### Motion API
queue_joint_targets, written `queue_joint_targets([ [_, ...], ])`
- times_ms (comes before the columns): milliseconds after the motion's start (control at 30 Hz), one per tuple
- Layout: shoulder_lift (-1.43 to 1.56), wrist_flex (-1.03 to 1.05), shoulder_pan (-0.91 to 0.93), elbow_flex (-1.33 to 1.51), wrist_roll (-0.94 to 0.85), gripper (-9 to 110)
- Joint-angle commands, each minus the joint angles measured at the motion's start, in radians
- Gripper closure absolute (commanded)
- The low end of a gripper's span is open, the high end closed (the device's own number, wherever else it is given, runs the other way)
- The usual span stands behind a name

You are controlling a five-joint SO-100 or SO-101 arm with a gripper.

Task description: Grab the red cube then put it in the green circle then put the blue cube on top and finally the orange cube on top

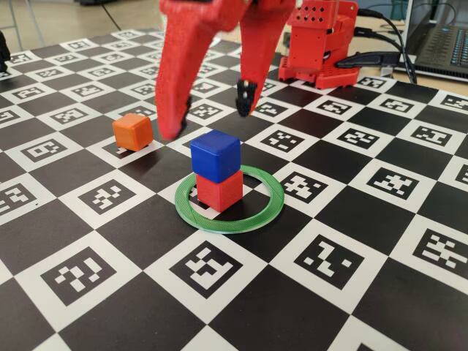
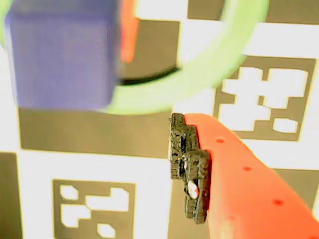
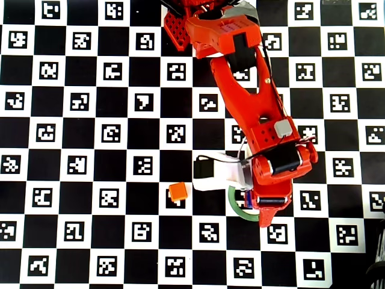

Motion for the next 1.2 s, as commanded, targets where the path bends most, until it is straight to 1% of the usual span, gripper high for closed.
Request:
queue_joint_targets([
  [0,0.193,0.038,0.012,0.008,-0.031,59],
  [200,0.336,0.074,0.058,0.1,-0.095,59],
  [500,0.515,0.121,0.146,0.244,-0.255,59],
  [733,0.611,0.178,0.221,0.249,-0.396,59],
  [933,0.635,0.178,0.322,0.259,-0.52,59],
  [1167,0.609,0.164,0.403,0.276,-0.623,57],
])
